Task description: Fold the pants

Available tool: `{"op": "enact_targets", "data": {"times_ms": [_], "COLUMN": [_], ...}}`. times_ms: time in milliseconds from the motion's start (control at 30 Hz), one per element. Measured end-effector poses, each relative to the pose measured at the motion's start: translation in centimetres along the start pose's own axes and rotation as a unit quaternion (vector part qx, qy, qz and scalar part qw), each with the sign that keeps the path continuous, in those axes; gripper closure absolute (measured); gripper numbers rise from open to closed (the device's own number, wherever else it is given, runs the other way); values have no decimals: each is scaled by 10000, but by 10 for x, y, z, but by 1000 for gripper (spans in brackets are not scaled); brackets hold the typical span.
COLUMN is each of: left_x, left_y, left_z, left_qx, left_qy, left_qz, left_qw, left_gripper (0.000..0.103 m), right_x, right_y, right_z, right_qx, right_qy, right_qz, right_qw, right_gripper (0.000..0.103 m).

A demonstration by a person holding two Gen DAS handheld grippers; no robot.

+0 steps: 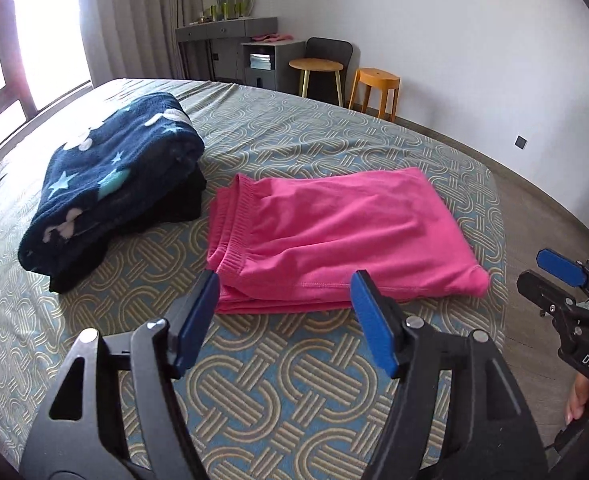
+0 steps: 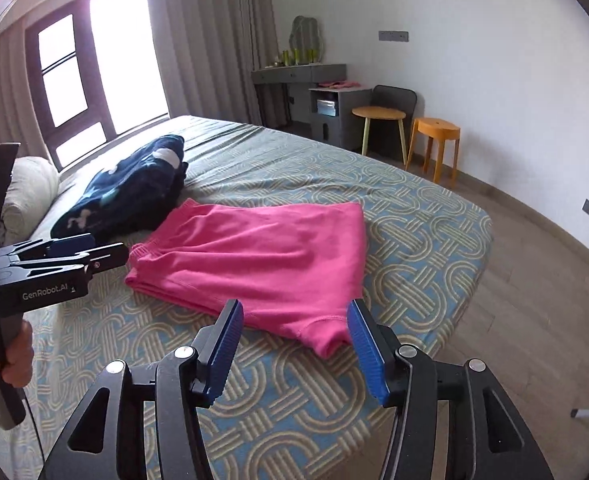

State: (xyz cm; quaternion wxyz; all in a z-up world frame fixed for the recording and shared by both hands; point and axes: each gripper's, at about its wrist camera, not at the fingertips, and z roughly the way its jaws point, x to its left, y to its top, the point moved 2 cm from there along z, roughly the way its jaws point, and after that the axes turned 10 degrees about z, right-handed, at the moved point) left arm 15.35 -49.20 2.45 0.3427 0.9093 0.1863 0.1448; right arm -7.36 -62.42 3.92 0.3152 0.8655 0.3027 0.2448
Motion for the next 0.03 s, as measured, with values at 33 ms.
{"op": "enact_targets", "data": {"times_ms": [33], "left_x": [0], "left_y": [-1], "left_z": [-6], "left_qx": [-31], "left_qy": [12], "left_qz": [-5], "left_qw": [10000], "left_gripper": [34], "right_x": [0], "right_y": [-1], "right_z": [-5], "right_qx": [-11], "right_qy": [9], "right_qz": [41], "right_qw": [10000], "right_gripper": [46]}}
